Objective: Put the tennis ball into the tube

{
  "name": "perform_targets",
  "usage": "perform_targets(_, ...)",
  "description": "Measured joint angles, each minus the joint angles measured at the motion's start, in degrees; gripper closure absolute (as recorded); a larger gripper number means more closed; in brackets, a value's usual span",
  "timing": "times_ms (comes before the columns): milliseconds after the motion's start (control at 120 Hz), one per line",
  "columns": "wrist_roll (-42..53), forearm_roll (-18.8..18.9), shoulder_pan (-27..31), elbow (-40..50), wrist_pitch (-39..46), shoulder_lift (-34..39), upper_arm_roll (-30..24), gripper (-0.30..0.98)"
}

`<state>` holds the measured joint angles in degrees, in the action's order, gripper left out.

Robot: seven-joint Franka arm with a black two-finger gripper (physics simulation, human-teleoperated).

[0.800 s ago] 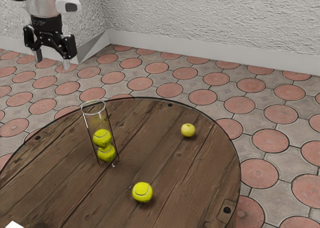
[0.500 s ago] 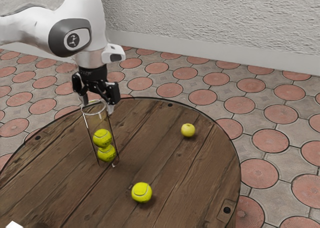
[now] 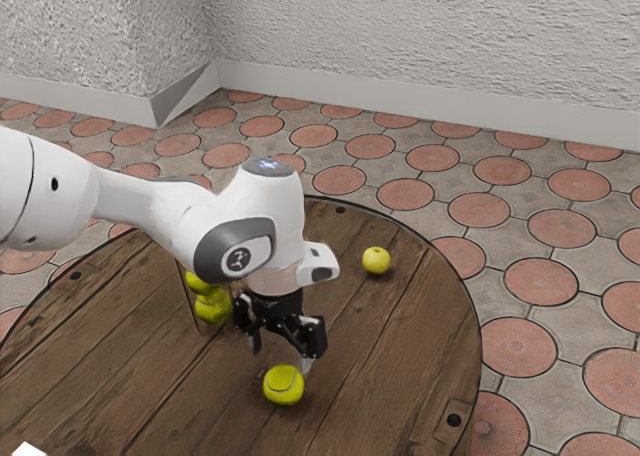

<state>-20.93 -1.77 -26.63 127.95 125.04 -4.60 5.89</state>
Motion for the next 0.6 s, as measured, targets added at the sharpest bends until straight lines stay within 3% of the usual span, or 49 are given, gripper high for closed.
perform_targets(158,-1.91,-2.09,2.55,0.7,3.61,-2.94,-0.14,0.0)
perform_targets(600,-5.25,-5.82,2.1,1.33,8.05,-8.37,-0.18,0.0)
